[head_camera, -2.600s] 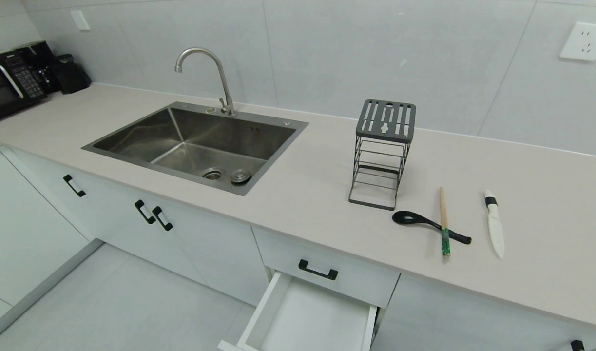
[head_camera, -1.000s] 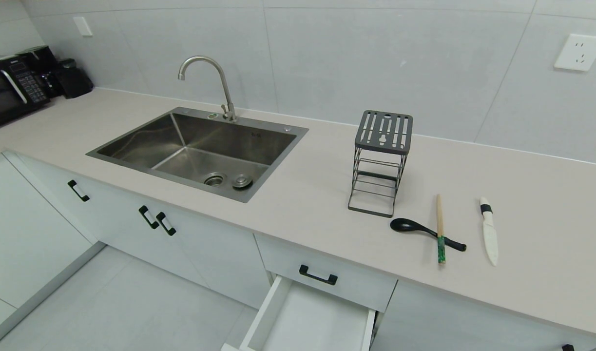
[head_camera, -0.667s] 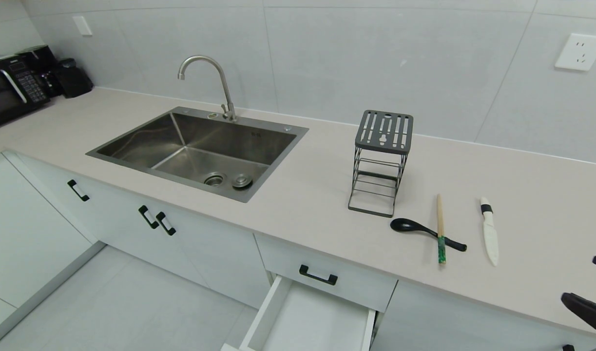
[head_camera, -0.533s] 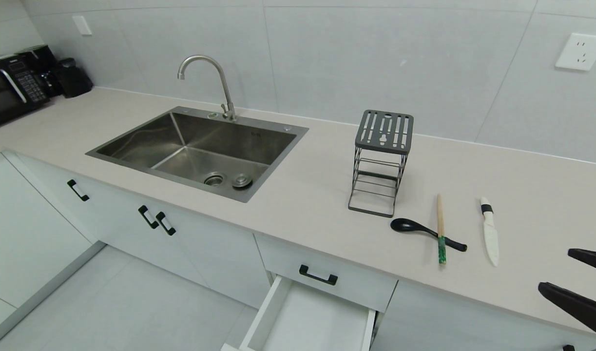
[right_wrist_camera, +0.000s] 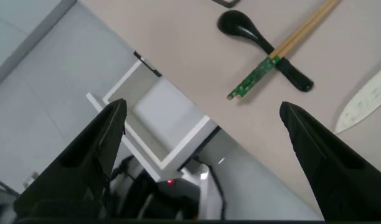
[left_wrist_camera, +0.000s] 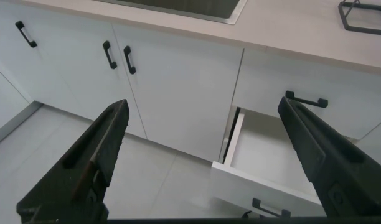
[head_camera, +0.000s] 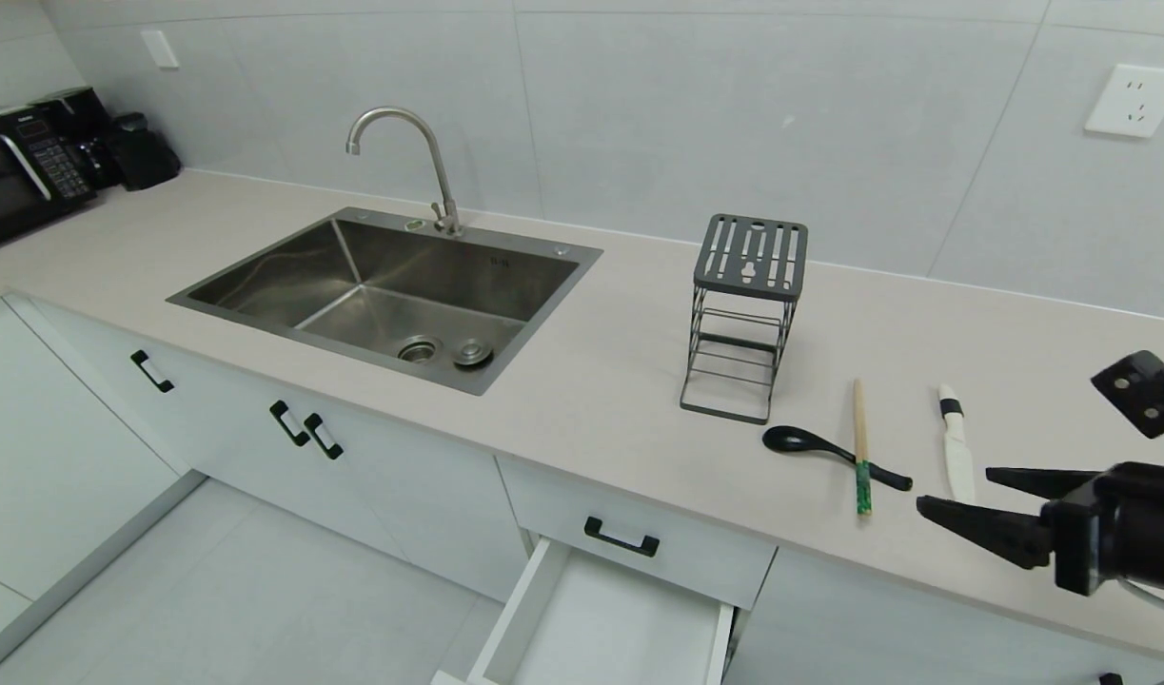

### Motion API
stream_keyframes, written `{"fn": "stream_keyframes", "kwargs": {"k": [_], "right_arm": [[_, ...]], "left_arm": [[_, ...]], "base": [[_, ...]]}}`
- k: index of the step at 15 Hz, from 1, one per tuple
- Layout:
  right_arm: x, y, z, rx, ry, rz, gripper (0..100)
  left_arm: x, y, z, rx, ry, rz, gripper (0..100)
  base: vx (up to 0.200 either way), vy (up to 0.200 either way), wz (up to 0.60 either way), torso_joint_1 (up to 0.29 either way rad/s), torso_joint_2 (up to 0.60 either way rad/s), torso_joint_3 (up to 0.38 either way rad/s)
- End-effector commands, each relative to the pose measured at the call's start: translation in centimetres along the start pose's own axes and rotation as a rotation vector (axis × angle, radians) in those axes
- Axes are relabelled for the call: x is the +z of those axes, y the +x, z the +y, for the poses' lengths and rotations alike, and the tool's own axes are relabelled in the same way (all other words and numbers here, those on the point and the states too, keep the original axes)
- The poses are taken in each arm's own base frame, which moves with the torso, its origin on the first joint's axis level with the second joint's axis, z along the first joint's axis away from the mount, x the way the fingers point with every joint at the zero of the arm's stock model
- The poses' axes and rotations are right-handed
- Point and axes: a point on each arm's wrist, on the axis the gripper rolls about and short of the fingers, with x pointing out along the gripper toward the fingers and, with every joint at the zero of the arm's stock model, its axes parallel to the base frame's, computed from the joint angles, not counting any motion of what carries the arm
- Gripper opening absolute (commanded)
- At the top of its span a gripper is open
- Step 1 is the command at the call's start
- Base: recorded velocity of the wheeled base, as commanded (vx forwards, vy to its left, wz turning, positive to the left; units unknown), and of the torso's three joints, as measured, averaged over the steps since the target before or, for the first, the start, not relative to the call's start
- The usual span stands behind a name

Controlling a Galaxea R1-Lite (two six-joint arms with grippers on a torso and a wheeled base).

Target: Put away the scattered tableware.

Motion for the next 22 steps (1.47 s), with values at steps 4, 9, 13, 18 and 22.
{"fn": "stream_keyframes", "kwargs": {"k": [4,9,13,18,22], "right_arm": [[0.4,7.1,1.8,-0.146,0.231,0.115,100],[-0.7,10.4,1.0,-0.272,0.248,0.176,100],[-1.3,11.0,0.9,-0.29,0.28,0.203,100],[-2.3,12.9,0.4,-0.298,0.301,0.233,100],[-2.8,14.8,0.0,-0.304,0.301,0.223,100]], "left_arm": [[0.0,0.0,0.0,0.0,-0.001,0.002,100],[0.0,0.0,0.0,0.0,-0.001,0.002,100],[0.0,0.0,0.0,0.0,-0.001,0.002,100],[0.0,0.0,0.0,0.0,-0.001,0.002,100],[0.0,0.0,0.0,0.0,-0.003,0.002,100]], "base": [[0.0,0.0,0.0,0.0,0.0,0.0],[0.0,0.0,0.0,0.0,0.0,0.0],[0.0,0.0,0.0,0.0,0.0,0.0],[0.0,0.0,0.0,0.0,0.0,0.0],[0.0,0.0,0.0,0.0,0.0,0.0]]}}
